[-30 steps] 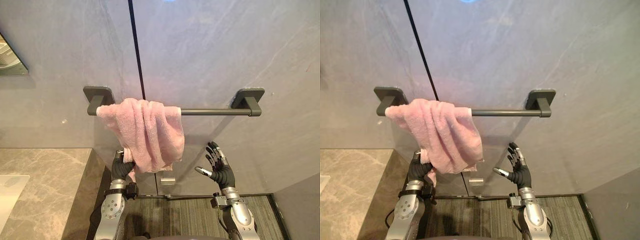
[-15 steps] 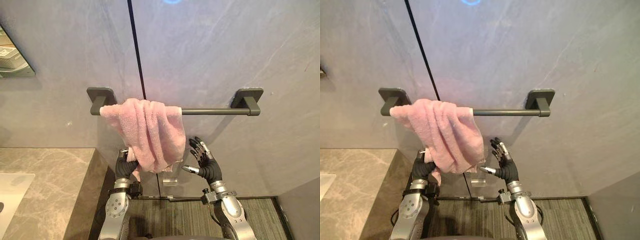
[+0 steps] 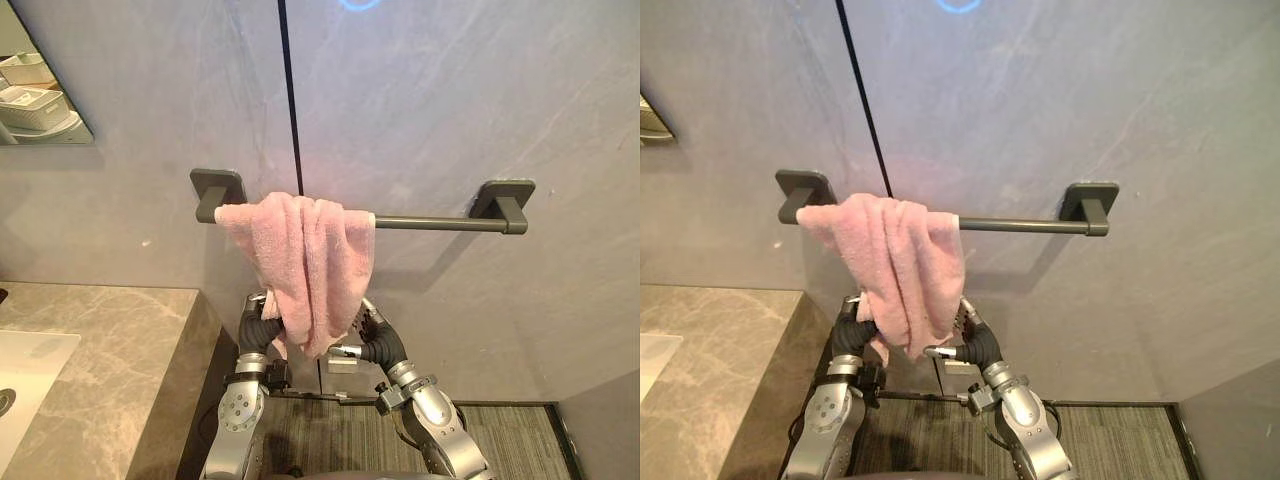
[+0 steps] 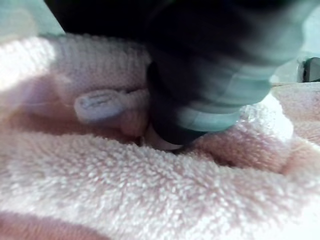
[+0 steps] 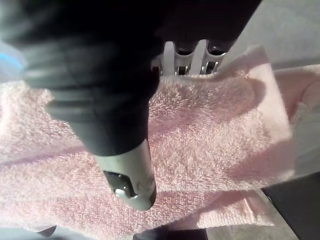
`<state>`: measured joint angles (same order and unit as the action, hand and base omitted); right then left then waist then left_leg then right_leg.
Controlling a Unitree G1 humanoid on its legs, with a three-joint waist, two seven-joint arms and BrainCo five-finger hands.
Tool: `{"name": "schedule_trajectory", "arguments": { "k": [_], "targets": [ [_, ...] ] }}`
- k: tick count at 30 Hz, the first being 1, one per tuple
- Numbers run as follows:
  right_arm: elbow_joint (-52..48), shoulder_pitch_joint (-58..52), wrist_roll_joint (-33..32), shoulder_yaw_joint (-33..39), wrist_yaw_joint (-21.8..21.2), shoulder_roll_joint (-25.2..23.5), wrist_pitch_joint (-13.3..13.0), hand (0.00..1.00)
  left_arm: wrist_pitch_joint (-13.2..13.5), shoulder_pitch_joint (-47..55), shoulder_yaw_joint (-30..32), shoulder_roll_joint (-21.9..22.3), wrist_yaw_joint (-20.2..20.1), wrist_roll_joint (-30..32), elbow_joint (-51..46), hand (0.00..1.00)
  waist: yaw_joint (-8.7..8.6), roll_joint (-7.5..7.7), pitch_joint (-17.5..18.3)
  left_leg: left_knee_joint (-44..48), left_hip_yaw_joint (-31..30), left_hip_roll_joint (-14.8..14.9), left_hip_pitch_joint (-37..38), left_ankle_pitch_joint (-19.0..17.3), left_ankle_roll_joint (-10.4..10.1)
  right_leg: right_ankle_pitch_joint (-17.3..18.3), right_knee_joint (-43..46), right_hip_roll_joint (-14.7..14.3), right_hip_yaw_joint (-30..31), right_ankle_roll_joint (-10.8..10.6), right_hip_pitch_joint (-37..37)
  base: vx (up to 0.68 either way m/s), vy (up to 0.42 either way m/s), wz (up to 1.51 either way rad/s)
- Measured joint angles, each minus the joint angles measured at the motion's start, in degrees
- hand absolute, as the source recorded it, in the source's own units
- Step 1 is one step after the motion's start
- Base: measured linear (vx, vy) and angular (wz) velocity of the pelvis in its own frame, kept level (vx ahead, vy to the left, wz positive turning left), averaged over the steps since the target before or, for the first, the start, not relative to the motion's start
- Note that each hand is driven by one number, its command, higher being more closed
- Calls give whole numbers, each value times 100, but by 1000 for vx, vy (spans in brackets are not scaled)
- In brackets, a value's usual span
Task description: Organize washtable
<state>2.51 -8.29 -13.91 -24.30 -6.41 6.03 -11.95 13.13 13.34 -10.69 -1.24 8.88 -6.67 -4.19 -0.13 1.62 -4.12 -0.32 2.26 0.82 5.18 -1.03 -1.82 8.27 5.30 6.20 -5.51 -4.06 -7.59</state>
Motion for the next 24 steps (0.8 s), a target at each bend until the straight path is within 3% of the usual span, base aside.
{"name": "schedule_trajectory", "arguments": {
  "k": [13, 24],
  "targets": [
    [320, 163, 120, -13, 46, -7, 6, 100, 4, -47, -17, -4, -1, -50, 23, 100, 89, 19, 147, -377, -75, -4, 57, 264, 2, -2, 35, -4, -79, 3, 92, -19, -11, 3],
    [308, 162, 129, 705, 252, -128, -1, 100, 4, -47, 23, -8, -9, -50, 39, 100, 88, 25, 147, -401, -70, -3, 60, 266, 0, -4, 9, -6, -73, 0, 94, -6, -3, 0]
  ]
}}
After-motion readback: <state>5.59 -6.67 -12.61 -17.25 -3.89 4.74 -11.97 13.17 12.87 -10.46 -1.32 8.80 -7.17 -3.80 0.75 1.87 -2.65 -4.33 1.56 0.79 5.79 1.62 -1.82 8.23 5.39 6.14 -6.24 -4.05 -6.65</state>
